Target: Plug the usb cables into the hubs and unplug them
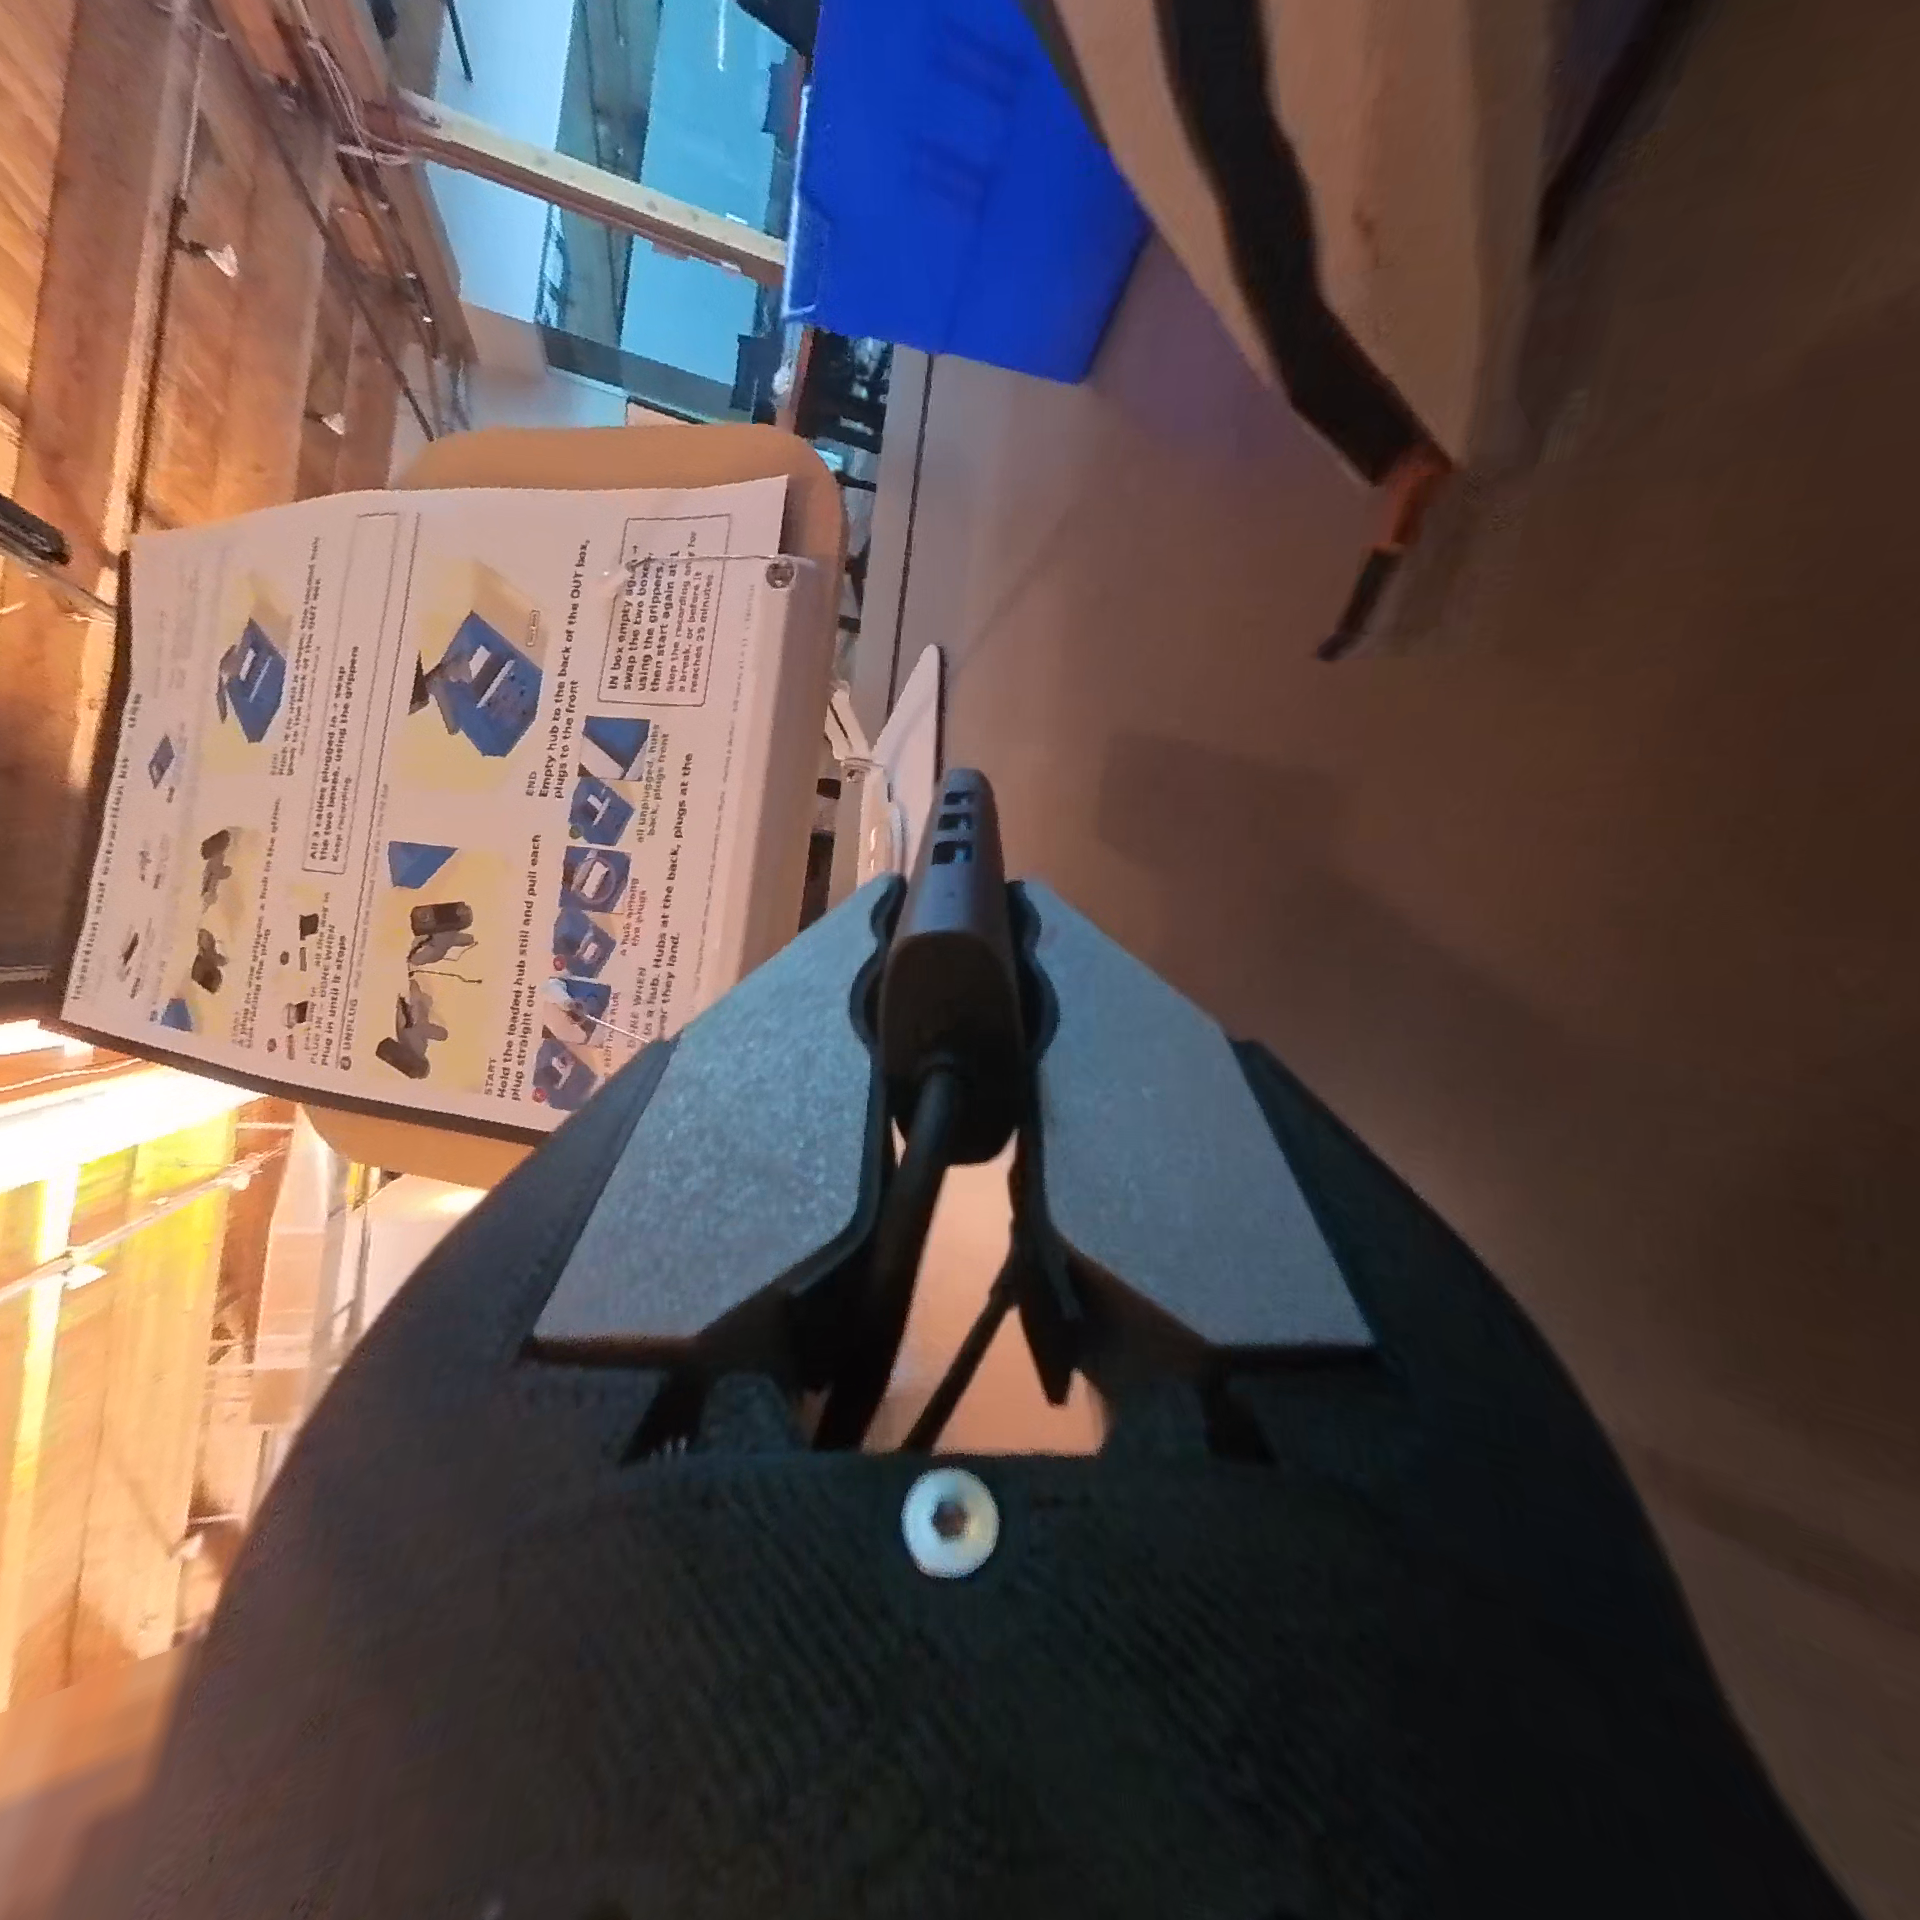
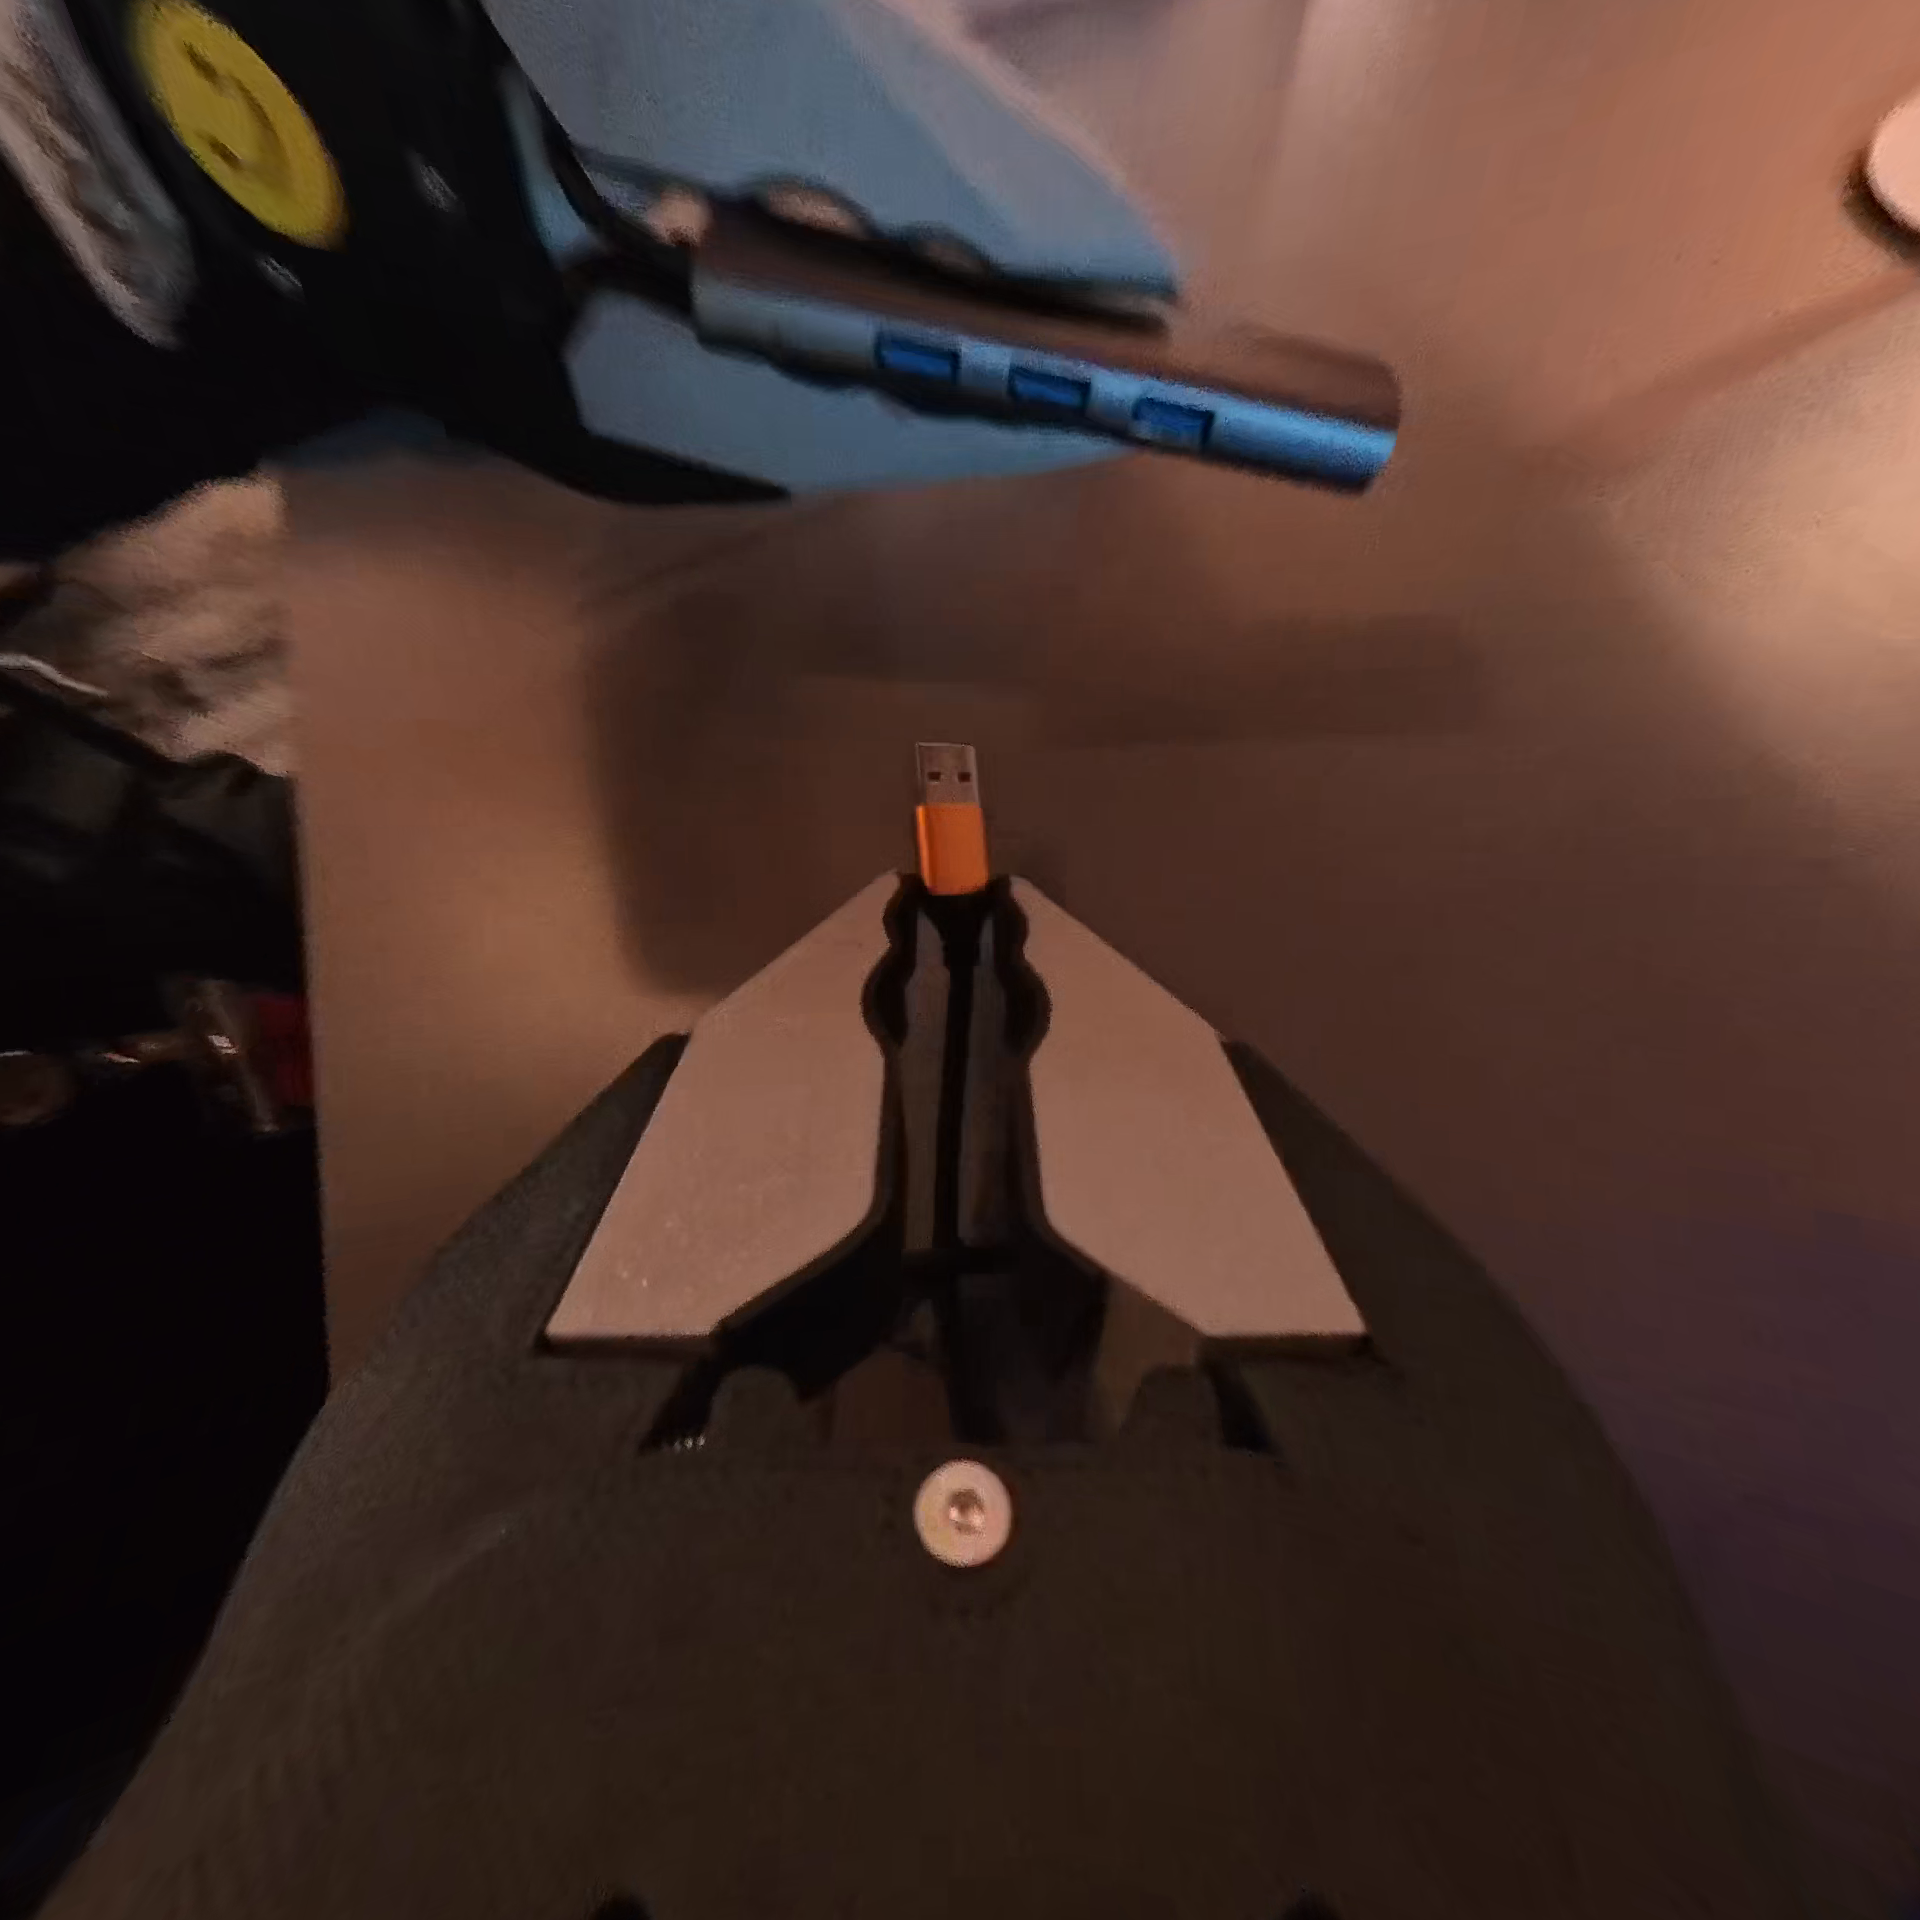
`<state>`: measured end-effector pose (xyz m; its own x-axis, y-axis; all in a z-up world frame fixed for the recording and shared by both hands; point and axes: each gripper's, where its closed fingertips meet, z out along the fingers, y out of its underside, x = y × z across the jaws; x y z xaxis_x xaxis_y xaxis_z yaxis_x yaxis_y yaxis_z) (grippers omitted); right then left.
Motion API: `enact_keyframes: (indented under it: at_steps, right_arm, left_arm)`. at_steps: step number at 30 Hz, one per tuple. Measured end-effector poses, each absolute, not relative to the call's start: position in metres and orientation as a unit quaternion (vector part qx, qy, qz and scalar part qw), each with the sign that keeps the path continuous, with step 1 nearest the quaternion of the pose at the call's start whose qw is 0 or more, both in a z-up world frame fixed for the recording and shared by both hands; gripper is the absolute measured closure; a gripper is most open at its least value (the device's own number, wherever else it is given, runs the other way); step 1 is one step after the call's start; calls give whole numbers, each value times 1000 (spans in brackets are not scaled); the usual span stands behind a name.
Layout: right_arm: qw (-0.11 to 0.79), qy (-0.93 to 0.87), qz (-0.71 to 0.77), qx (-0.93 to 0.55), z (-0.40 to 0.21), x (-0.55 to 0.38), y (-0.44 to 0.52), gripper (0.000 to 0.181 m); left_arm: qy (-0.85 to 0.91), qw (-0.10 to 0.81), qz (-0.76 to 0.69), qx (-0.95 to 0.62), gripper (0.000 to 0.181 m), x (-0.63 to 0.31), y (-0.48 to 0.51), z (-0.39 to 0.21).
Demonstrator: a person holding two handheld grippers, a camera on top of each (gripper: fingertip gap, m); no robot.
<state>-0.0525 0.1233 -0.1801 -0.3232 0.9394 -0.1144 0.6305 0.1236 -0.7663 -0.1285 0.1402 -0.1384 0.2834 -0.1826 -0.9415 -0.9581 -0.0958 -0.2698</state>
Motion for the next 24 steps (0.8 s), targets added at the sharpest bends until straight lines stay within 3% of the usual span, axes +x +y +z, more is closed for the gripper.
enact_keyframes:
  at_steps: [7,24]
  right_arm:
    - [254,-697,501,-445,-127,-46,127,170]
    - [295,-705,441,-471,-138,-51,134,170]
  left_arm:
    - [445,507,399,-621,164,-125,142,-132]
    - [454,509,387,-621,164,-116,142,-135]
